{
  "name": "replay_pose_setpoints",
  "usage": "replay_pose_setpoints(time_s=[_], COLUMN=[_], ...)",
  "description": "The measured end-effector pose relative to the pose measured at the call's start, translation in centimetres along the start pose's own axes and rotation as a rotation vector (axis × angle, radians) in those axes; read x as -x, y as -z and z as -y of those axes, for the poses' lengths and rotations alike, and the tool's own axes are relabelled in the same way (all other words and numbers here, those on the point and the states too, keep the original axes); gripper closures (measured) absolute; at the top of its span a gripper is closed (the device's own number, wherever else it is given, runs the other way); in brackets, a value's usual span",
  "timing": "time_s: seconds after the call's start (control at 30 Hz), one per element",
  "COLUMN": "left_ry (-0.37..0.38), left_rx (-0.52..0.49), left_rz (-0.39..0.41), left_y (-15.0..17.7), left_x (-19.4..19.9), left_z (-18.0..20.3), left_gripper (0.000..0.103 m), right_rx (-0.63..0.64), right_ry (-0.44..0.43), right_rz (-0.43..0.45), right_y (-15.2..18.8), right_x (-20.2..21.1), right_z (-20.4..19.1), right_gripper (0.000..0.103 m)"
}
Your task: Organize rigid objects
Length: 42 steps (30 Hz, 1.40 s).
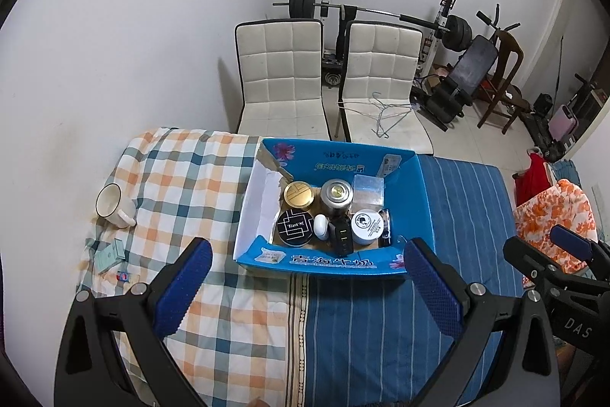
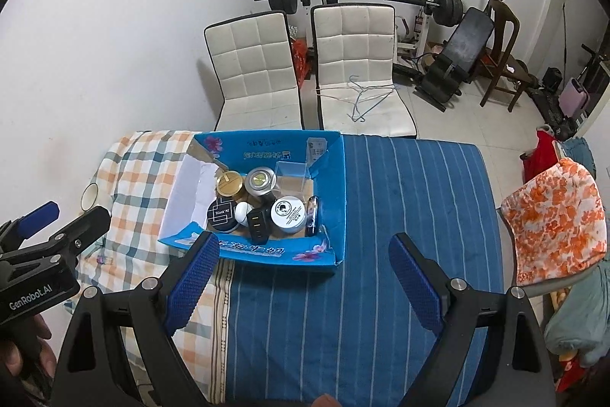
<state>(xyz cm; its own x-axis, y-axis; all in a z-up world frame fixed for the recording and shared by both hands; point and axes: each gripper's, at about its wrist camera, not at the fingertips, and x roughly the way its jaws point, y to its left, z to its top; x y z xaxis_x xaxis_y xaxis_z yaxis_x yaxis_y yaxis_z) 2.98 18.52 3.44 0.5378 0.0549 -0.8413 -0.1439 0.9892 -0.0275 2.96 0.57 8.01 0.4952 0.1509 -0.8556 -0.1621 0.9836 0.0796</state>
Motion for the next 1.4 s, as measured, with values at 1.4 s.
replay_pose_setpoints(time_s=[1.4], left_ry=[-0.023], left_rx=[0.001], left_rz=[-0.046], left_y=[2.6], left_x=[0.2], left_z=[0.6], left_gripper=[0.000], right_rx=[-0.014], right_ry=[0.042], right_rz=[-0.031], right_y=[2.4], right_x=[-0.2], right_z=[0.4], right_gripper=[0.010])
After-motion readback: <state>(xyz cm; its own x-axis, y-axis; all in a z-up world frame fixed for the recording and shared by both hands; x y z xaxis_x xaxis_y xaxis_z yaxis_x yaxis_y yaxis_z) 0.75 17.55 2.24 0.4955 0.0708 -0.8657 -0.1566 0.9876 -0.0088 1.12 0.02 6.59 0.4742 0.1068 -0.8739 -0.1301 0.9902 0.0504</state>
